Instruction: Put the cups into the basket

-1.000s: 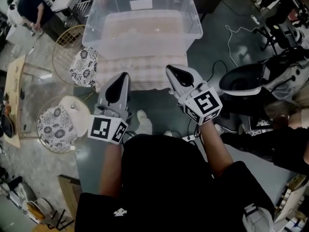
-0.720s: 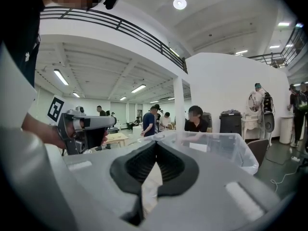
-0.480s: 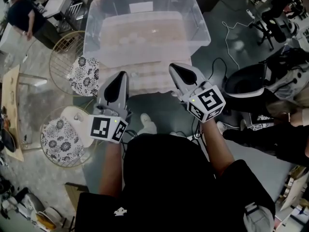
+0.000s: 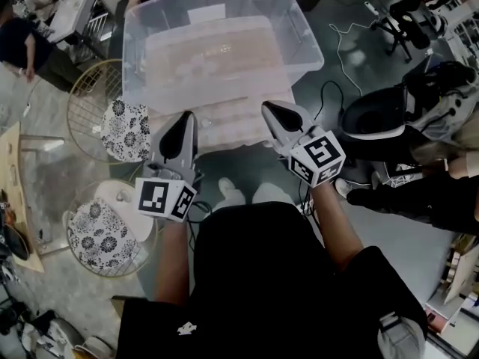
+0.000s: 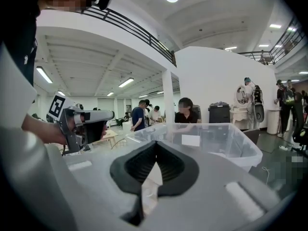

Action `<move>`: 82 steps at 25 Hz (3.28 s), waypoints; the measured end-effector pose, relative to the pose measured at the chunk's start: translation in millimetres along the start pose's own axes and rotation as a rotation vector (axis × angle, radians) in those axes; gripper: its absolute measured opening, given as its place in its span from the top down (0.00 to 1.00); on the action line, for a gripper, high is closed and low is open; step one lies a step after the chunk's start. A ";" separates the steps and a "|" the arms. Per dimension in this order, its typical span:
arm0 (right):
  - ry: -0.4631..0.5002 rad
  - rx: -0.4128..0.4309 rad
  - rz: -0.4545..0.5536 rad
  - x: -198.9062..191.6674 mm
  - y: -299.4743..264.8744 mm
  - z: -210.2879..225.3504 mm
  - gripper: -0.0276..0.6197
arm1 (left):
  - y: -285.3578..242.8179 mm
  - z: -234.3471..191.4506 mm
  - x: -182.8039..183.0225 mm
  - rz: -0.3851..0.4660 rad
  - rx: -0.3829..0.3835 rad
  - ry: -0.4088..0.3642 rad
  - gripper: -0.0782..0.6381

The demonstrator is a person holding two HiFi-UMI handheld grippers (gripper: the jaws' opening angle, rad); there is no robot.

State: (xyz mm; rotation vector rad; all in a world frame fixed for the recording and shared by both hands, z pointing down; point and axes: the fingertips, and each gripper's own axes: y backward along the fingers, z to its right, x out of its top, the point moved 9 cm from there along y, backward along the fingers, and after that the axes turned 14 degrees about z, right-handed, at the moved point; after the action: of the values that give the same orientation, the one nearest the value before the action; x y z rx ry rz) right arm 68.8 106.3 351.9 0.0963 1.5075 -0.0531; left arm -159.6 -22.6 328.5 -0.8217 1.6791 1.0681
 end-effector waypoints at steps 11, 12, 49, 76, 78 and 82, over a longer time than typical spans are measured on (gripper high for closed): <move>0.011 -0.022 -0.135 -48.3 -12.6 13.5 0.95 | -15.5 -14.3 -15.2 -0.072 -0.022 0.009 0.89; 0.015 -0.023 -0.151 -52.6 -14.3 18.1 0.95 | -17.9 -15.2 -16.0 -0.077 -0.020 0.008 0.89; 0.544 0.542 -0.931 -259.2 -97.4 81.4 0.77 | -72.8 -20.3 -47.3 -0.233 0.184 -0.020 0.89; 0.522 0.602 -0.751 -138.5 -77.0 46.4 0.92 | -82.8 -22.2 -41.2 -0.177 0.166 -0.039 0.88; 0.523 0.608 -0.706 -116.3 -75.2 38.6 0.92 | -83.5 -24.0 -41.2 -0.171 0.164 -0.035 0.88; 0.549 0.626 -0.624 -73.1 -74.2 25.1 0.92 | -86.6 -26.3 -40.9 -0.159 0.156 -0.022 0.88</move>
State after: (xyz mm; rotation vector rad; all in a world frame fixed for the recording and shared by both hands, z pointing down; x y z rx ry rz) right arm 82.1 28.3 424.0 0.1447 1.9700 -1.0747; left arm -79.9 -78.8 347.3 -0.8241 1.6274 0.8245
